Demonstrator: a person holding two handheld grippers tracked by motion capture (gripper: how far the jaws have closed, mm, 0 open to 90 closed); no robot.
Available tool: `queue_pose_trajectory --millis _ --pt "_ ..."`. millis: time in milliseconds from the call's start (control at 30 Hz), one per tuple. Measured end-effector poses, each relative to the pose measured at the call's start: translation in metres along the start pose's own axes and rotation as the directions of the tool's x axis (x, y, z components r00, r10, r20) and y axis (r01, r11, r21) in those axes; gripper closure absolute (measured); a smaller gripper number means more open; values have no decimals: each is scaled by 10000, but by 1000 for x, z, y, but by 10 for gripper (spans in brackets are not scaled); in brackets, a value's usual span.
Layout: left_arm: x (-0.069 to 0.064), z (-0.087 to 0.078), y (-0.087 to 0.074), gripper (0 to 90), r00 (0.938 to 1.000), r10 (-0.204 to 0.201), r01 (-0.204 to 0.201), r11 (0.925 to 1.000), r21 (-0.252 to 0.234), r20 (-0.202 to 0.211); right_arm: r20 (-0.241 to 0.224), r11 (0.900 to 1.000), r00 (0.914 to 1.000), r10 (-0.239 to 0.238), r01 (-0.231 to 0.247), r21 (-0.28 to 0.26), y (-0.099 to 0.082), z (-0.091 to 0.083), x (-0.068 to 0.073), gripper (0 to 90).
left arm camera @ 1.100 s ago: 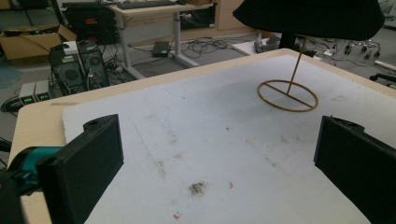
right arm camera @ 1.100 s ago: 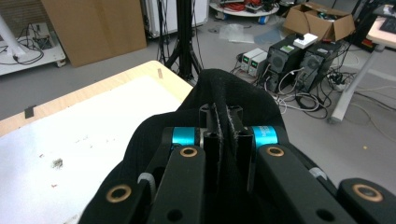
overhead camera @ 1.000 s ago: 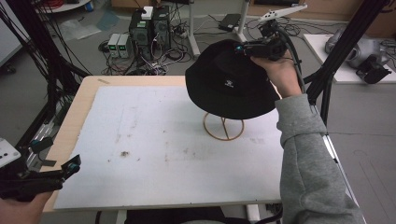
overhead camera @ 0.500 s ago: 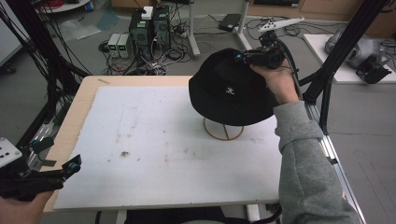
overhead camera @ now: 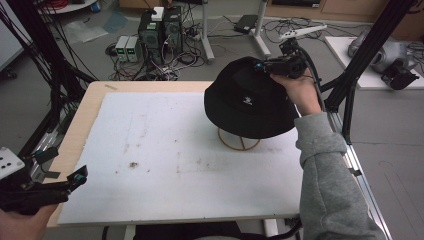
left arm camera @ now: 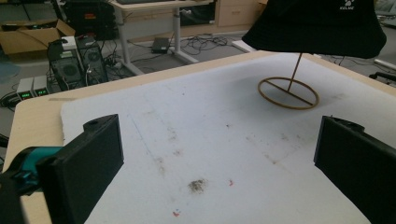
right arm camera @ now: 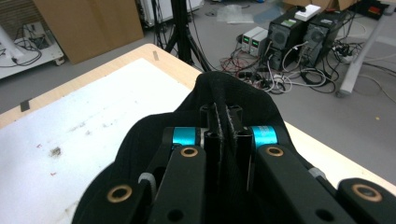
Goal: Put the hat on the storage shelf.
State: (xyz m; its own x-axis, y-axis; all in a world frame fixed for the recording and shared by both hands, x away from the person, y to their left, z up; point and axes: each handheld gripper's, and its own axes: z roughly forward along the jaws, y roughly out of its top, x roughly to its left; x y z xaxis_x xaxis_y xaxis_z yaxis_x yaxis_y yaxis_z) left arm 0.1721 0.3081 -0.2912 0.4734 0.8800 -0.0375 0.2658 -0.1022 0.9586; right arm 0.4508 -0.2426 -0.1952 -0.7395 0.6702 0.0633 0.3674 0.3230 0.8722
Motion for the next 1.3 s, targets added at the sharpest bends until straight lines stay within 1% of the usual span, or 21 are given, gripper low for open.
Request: queue_pose_trajectory --millis 67,200,333,400,433,467,500,533,567,600,733,800,833,867,900,933,967,1067,1133,1300 --pt "0 0 0 17 10000 7 -7 10000 15 11 -57 9999 9999 113 -113 -40 -3 -1 -2 876" --pt "-1 2 0 17 10000 24 -24 10000 48 23 -107 9998 9998 152 -153 -92 -3 -2 -2 859" --pt "-1 3 -1 17 10000 25 -25 10000 83 33 -160 9996 9996 247 -249 -144 -3 -2 -1 772" --pt "-1 3 -1 17 10000 9 -9 10000 79 43 -103 9997 9998 196 -197 -169 -2 -1 -1 725" --pt "-1 3 -1 17 10000 9 -9 10000 79 43 -103 9997 9998 196 -197 -169 -2 -1 -1 725" --pt "-1 4 -1 18 10000 -27 26 10000 82 45 -51 9985 9987 498 -499 -217 -2 -1 -2 625" --pt "-1 4 -1 17 10000 -27 26 10000 82 45 -51 9985 9987 498 -499 -217 -2 -1 -2 625" --pt "-1 5 -1 17 10000 -32 32 10000 91 85 -59 9964 9968 803 -804 -264 -2 -2 -3 552" --pt "-2 5 -2 17 10000 -20 19 9999 113 89 49 9966 9970 772 -770 -297 -2 -2 -3 506" --pt "-2 7 -2 17 9999 11 -13 9999 143 119 186 9961 9963 839 -833 -306 -2 -2 -3 483" --pt "-3 6 -2 17 10000 25 -26 10000 67 71 402 9961 9958 828 -814 -341 -2 -2 -3 341" --pt "-2 6 -1 17 10000 35 -35 10000 58 73 626 9953 9943 866 -837 -482 -2 -1 -4 199" --pt "-2 5 -1 17 10000 24 -24 10000 47 71 626 9953 9943 866 -837 -482 -2 -1 -4 199" --pt "-2 5 -1 17 10000 31 -31 10000 44 58 727 9945 9931 916 -876 -568 -2 -1 -4 138" --pt "-2 5 -1 17 10000 20 -20 10000 28 51 883 9929 9912 988 -923 -749 -2 -1 -4 95" --pt "-2 5 -1 17 10000 20 -20 10000 28 51 971 9927 9902 1008 -935 -765 -2 -1 -4 85" --pt "-2 5 -1 17 10000 17 -18 10000 30 45 1042 9922 9890 1046 -967 -782 -2 0 -4 2" --pt "-2 5 -1 17 10000 45 -45 10000 64 57 931 9925 9903 1027 -959 -753 -2 0 -4 9" --pt "-2 6 -1 17 10000 52 -53 10000 75 72 847 9940 9921 929 -875 -650 -2 0 -4 9" --pt "-3 6 -1 17 10000 42 -42 10000 52 69 668 9938 9951 734 -674 -884 0 -4 1 9"
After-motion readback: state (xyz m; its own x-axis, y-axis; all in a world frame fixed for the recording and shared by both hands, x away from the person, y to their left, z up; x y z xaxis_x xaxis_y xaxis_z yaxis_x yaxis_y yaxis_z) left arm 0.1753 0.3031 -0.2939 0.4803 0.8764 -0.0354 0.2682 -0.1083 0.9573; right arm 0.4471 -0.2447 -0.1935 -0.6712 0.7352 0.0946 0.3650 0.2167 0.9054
